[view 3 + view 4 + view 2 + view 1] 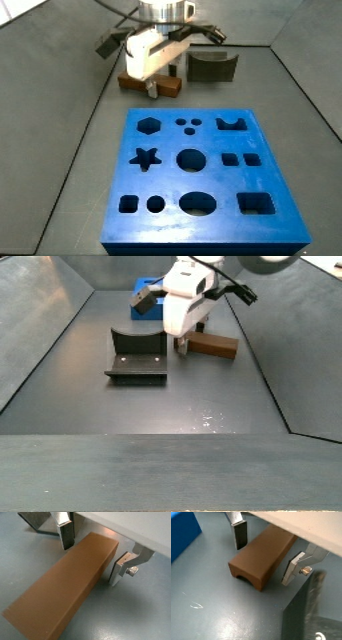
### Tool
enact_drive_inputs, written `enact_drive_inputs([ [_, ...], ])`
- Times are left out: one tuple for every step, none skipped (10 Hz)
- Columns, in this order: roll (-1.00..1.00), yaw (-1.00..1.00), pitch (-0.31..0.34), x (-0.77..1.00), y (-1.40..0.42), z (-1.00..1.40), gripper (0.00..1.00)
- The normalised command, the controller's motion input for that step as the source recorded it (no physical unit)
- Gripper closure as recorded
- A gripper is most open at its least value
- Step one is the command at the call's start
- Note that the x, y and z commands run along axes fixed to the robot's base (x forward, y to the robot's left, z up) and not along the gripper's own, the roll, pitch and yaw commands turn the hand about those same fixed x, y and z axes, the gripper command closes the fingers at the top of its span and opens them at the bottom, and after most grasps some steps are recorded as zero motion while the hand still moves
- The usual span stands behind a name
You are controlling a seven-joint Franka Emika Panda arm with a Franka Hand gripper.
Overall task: Pick up the arch object. Move up. Place the arch object on the fixture. Regrasp the arch object. Rotate the arch object. Move to above the board. Insert the arch object.
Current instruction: Pick up the arch object.
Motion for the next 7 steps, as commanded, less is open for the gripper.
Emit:
enact_drive_inputs([
  [0.0, 0.0, 0.0, 0.0, 0.0, 0.0, 1.0],
  [0.0, 0.0, 0.0, 0.0, 0.0, 0.0, 1.0],
  [0.0, 0.0, 0.0, 0.0, 0.0, 0.0, 1.0],
  [0.0, 0.0, 0.0, 0.0, 0.0, 0.0, 1.0],
  [0.0, 0.0, 0.0, 0.0, 0.0, 0.0, 1.0],
  [0.0, 0.0, 0.0, 0.0, 0.0, 0.0, 1.0],
  [0.0, 0.0, 0.0, 0.0, 0.0, 0.0, 1.0],
])
